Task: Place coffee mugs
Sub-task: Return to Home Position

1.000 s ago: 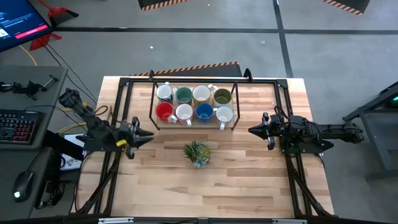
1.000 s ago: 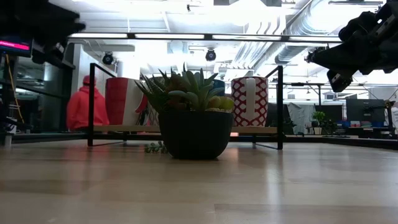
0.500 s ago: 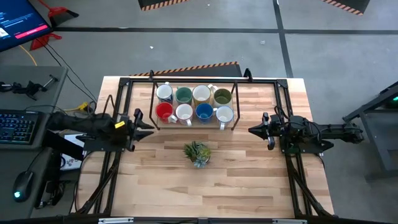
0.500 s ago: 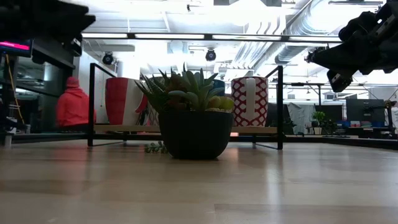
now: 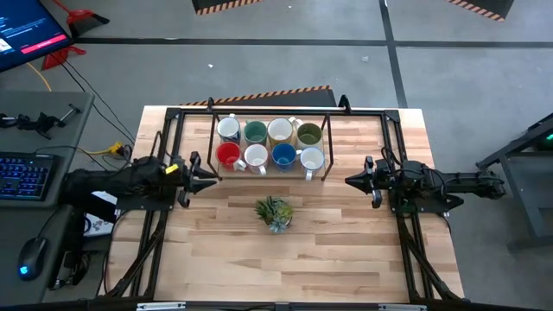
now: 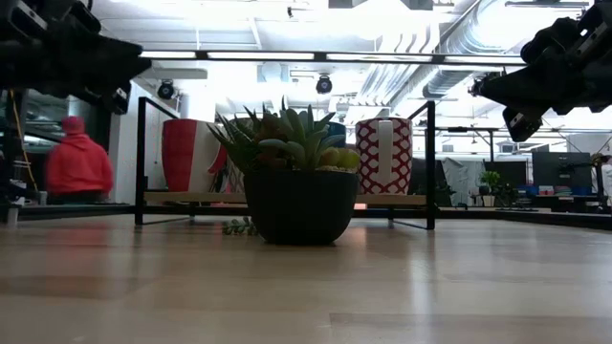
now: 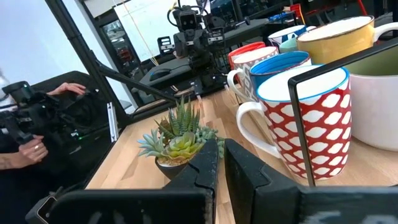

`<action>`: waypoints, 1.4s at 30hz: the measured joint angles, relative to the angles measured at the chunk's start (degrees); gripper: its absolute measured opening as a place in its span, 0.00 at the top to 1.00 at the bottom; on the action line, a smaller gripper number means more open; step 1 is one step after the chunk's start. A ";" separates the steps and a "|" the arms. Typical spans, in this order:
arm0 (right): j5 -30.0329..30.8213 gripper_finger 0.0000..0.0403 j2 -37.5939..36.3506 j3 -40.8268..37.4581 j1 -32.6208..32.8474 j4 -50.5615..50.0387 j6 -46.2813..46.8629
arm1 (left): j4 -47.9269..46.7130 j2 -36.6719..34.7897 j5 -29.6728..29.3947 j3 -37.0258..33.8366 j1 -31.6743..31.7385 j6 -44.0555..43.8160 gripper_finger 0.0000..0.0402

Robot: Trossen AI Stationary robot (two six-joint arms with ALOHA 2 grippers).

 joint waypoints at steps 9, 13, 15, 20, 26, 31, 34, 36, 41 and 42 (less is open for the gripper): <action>0.00 0.97 0.00 0.00 0.00 0.06 0.00 | -3.61 -0.09 1.79 0.09 0.77 3.06 0.78; 0.00 0.97 -0.02 0.00 0.00 0.06 0.00 | -3.64 0.29 1.77 0.09 0.77 3.28 0.78; 0.00 0.97 -0.02 0.00 0.00 0.08 0.00 | -3.71 0.39 1.77 0.09 0.77 2.62 0.78; 0.02 0.97 -0.02 0.00 0.00 0.09 0.00 | -3.68 0.39 1.75 0.09 0.75 2.61 0.78; 0.00 0.97 -0.02 0.00 0.00 0.09 0.00 | -3.68 0.39 1.75 0.09 0.75 2.62 0.78; 0.01 0.97 -0.02 0.00 0.01 0.11 0.00 | -3.68 0.39 1.73 0.09 0.75 2.62 0.78; 0.00 0.97 -0.02 0.00 0.00 0.11 0.00 | -3.68 0.39 1.73 0.09 0.75 2.62 0.78; 0.00 0.97 -0.02 0.00 0.00 0.11 0.00 | -3.68 0.39 1.73 0.09 0.75 2.64 0.78; 0.00 0.97 -0.03 0.00 0.01 0.11 0.00 | -3.68 0.39 1.71 0.09 0.75 2.63 0.78; 0.00 0.97 -0.04 0.00 0.00 0.11 0.00 | -3.68 0.39 1.69 0.09 0.75 2.64 0.78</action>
